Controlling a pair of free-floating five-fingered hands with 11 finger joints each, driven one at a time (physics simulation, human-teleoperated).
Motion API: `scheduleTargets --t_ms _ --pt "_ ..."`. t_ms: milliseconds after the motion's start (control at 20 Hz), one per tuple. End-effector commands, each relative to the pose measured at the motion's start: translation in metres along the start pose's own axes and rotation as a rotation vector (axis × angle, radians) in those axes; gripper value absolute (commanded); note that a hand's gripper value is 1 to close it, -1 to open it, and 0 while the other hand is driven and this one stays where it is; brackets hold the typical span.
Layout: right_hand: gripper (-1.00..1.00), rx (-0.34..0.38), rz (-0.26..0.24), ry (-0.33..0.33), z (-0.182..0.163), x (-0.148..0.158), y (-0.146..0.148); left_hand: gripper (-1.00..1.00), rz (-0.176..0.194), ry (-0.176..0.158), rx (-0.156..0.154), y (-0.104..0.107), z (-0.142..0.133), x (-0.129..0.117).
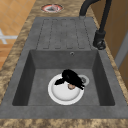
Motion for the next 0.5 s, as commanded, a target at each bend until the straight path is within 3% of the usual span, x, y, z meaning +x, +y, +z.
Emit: scheduleTargets --t_ms 0,200,450 --pt "0.00 0.000 0.000 0.000 0.000 0.000 0.000 -1.00 0.013 0.005 -0.020 0.002 -0.001 -0.008" --pt "0.00 0.000 0.000 0.000 0.000 0.000 0.000 -1.00 -0.004 -0.010 -0.027 -0.019 -0.002 -0.003" --pt "0.00 0.000 0.000 0.000 0.000 0.000 0.000 -1.00 0.048 -0.009 -0.030 -0.029 -0.002 -0.012"
